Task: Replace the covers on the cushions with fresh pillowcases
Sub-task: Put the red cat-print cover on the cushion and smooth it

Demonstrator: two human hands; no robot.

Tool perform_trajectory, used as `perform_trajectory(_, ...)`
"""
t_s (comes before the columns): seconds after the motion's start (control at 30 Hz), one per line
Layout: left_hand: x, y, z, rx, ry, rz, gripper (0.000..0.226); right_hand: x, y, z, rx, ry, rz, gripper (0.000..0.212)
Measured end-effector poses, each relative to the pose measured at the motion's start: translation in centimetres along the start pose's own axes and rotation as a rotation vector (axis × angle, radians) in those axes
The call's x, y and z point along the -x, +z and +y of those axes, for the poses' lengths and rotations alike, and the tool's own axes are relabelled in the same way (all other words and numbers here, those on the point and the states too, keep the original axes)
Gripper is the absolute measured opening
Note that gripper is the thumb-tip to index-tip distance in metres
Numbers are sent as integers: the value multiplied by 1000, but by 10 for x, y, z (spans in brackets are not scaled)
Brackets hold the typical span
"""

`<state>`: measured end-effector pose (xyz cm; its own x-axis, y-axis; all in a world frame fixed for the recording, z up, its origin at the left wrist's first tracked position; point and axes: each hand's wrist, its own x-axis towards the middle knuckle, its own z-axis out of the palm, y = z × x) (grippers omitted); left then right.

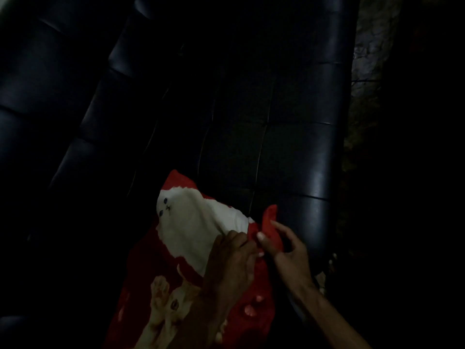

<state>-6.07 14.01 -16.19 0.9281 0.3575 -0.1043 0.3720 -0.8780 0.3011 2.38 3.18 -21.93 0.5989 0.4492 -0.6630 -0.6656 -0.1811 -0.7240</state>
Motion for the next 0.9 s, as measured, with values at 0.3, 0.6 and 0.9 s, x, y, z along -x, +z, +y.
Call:
perform_trajectory(0.3, -48, -12, -20, 161, -8, -119, 42, 0, -11, 6, -175, -42, -10, 34)
perform_trajectory(0.6, -101, -24, -25, 273, -256, -472, 27, -13, -8, -12, -173, -75, 75, 28)
perform_trajectory(0.9, -96, -1, -12, 256, -529, 1, 15, -24, -12, -4, 18, -338, 277, 22)
